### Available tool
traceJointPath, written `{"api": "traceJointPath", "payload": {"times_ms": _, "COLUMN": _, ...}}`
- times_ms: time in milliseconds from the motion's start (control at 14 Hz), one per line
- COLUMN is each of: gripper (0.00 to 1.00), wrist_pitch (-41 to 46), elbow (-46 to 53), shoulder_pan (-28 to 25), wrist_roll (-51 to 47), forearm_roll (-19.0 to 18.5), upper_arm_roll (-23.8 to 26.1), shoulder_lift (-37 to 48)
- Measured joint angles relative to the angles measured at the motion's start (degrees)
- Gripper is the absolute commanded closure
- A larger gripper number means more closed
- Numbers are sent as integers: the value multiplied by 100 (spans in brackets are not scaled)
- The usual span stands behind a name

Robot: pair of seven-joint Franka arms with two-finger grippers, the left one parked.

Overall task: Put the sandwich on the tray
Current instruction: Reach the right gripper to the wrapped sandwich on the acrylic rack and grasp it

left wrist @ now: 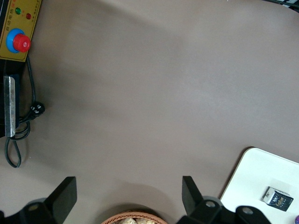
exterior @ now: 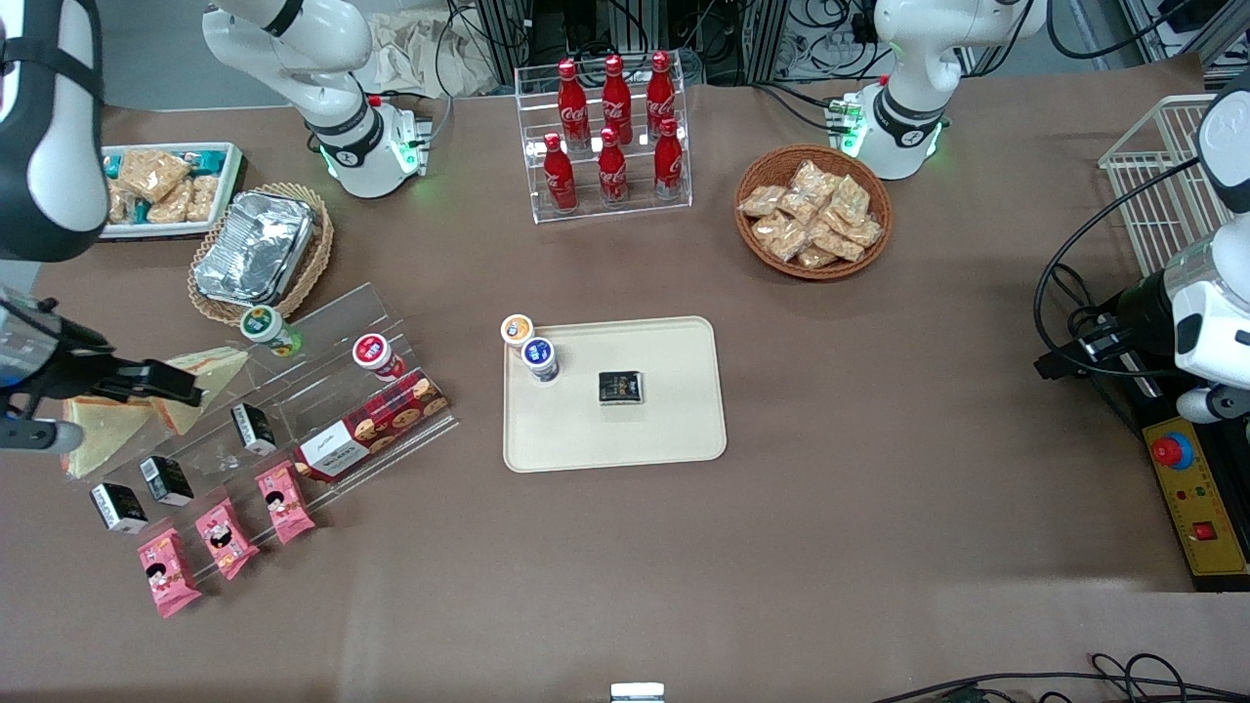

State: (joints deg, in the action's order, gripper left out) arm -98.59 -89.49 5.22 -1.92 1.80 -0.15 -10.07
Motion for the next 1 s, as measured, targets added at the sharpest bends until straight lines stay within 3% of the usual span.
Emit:
{"api": "traceJointPath", "payload": {"times_ms": 714, "gripper": 1, "wrist_pitch": 0, "elbow": -5, "shoulder_pan": 38, "wrist_roll": 350, "forearm_roll": -2, "upper_arm_roll": -1008, "shoulder_lift": 3}}
{"api": "traceJointPath", "payload": {"times_ms": 1000, "gripper": 1, "wrist_pitch": -76, "elbow": -44, "shoulder_pan": 409, "wrist_roll": -81, "forearm_roll": 2, "upper_arm_roll": -1065, "shoulder_lift": -174}}
